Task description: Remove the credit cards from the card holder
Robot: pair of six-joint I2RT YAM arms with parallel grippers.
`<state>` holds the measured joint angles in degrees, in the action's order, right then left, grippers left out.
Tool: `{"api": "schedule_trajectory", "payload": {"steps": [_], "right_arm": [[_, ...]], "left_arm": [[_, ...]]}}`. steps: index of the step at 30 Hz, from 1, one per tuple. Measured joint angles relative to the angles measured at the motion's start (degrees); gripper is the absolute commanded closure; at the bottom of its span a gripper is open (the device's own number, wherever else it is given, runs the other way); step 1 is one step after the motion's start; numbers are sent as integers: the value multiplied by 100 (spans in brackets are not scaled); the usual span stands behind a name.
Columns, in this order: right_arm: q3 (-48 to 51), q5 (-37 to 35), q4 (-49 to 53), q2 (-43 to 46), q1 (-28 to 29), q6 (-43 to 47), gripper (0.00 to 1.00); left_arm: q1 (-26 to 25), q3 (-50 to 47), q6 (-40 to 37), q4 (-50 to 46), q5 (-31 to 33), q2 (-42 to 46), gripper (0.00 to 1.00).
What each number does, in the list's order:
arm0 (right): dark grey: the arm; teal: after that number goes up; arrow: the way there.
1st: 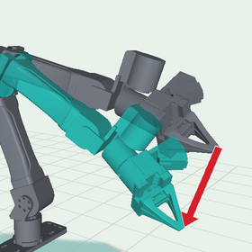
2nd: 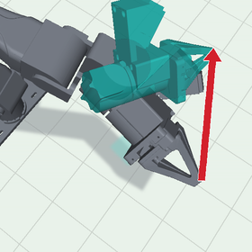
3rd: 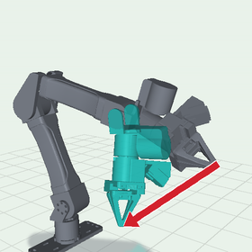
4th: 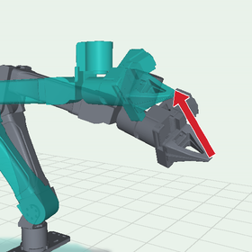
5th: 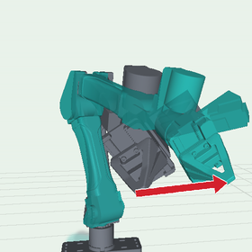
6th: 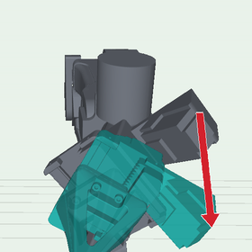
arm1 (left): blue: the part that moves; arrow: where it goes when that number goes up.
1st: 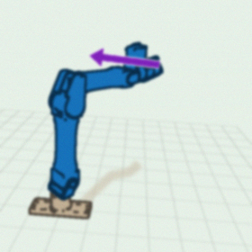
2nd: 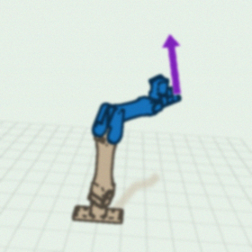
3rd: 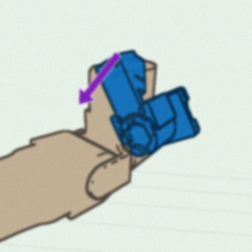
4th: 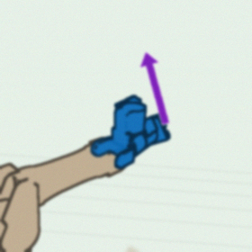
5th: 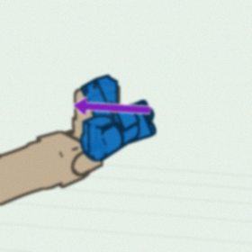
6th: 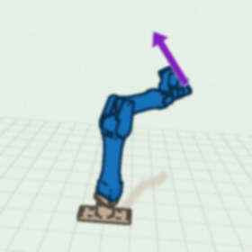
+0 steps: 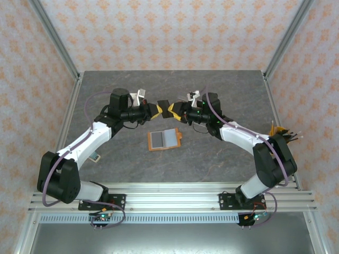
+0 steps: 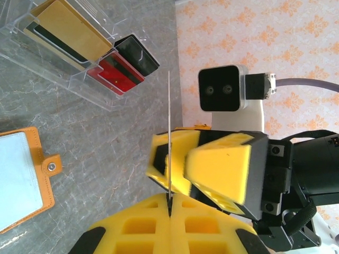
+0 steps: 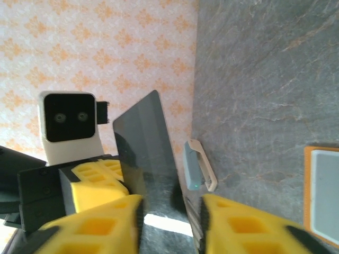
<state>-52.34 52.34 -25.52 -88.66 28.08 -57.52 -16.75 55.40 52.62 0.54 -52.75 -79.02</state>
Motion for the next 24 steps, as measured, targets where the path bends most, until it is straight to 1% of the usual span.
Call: {"api": "schedule_trajectory", "payload": {"steps": [2,3,5,6,7,8,11,12,15,18,20,24], "right_arm": [[-7,-2,15,0,-7,15,91],[-9,2,39,0,-11,63,93],[-63,13,170,0,-11,221,99],[-122,7,319,0,4,354,100],[-210,-48,546,2,20,614,100],[-317,-166,837,17,26,881,100],[-658,-732,1884,151,9,1873,100],[-769,-970,2238,225,4,2240,100],[-1080,-1834,3163,538,-2,3493,100],[-1165,-2592,3654,866,-42,4780,100],[-1257,-2933,4048,955,-129,5733,100],[-1641,-3195,4826,785,-479,7324,100]], "left_arm": [[0,7,-55,-101,17,0,100],[2,9,-94,-173,44,0,98],[2,48,-271,-535,153,0,78],[2,118,-411,-772,238,0,66],[-4,251,-592,-1163,376,0,53],[-13,428,-807,-1582,573,0,43],[-11,942,-1462,-2605,1360,13,23],[-9,1060,-1676,-2868,1611,24,18],[-9,1375,-2234,-3724,2516,55,8],[-9,1545,-2677,-4352,3353,55,0],[-7,1589,-2900,-4658,3862,55,0],[-7,1589,-3143,-4935,4457,66,0]]}}
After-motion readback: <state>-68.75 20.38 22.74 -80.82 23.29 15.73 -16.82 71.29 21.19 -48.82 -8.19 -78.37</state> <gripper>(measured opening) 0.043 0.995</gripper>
